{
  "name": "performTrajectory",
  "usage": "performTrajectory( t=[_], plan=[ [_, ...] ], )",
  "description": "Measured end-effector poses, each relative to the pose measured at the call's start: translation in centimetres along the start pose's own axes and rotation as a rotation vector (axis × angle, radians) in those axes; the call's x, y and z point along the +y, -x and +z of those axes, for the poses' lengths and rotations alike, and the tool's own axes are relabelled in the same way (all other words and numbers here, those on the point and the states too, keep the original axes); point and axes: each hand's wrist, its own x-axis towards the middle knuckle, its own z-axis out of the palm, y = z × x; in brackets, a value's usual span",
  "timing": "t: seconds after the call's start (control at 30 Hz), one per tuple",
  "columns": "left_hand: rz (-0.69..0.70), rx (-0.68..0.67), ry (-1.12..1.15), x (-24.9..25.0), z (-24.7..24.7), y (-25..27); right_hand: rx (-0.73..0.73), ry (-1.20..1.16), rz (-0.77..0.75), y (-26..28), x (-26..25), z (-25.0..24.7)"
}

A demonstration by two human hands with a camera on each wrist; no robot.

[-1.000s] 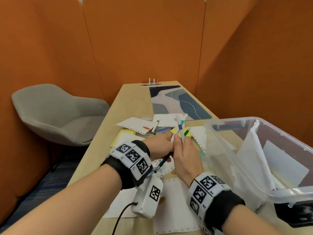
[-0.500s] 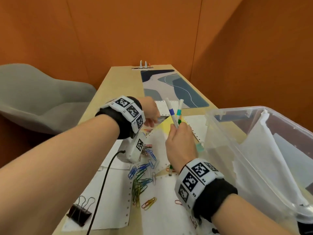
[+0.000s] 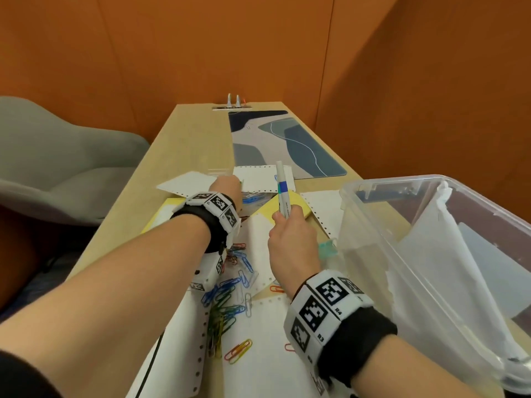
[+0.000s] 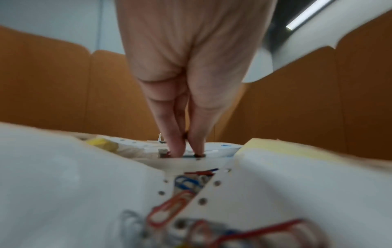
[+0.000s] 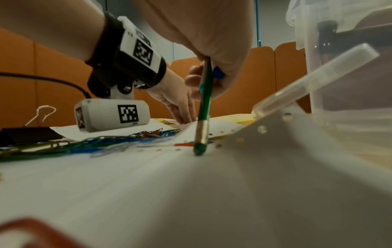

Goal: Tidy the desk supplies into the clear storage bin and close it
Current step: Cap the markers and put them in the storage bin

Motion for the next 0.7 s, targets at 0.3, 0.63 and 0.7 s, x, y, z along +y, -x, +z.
performTrajectory(
  t=[0.3, 0.63, 0.7],
  plan=[
    [-0.152, -0.09, 1.525, -0.9, -5.0, 7.8, -0.021, -0.223, -0.194, 0.9, -0.9, -0.6],
    [0.13, -0.302, 1.634, -1.6, -3.3, 16.6, 0.026, -0.791, 0.038, 0.9, -3.9, -3.8],
    [0.145, -0.302, 1.566, -0.9, -3.0, 17.9, 0.024, -0.892, 0.043, 1.5, -4.8, -4.2]
  ],
)
